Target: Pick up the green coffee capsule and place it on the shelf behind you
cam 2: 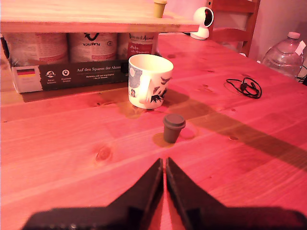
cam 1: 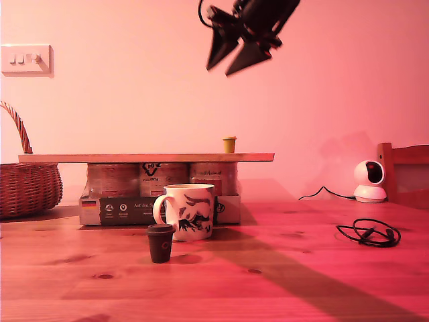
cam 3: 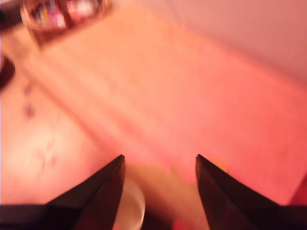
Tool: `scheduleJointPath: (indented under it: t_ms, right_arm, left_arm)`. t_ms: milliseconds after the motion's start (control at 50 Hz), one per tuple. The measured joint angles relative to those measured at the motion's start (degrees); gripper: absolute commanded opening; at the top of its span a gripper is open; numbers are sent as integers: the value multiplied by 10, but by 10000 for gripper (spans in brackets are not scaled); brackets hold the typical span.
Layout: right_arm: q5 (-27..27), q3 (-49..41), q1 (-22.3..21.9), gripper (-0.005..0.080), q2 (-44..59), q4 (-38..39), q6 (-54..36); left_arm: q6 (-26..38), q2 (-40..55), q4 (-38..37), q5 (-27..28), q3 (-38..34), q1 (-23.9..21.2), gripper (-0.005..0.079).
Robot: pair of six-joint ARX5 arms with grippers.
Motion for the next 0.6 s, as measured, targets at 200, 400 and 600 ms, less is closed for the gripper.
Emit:
scheduleJointPath:
  t_ms: [200, 400, 600]
  right_arm:
    - [-32, 0, 0, 43, 0, -51, -13]
    - [-57, 0, 0, -13, 0, -73, -13]
    - [-48, 0, 1, -13, -2, -77, -11]
  left_arm:
    - [0, 0, 0, 0, 0, 0, -21]
    - [0, 0, 0, 0, 0, 0, -21]
    - [0, 0, 0, 0, 0, 0, -21]
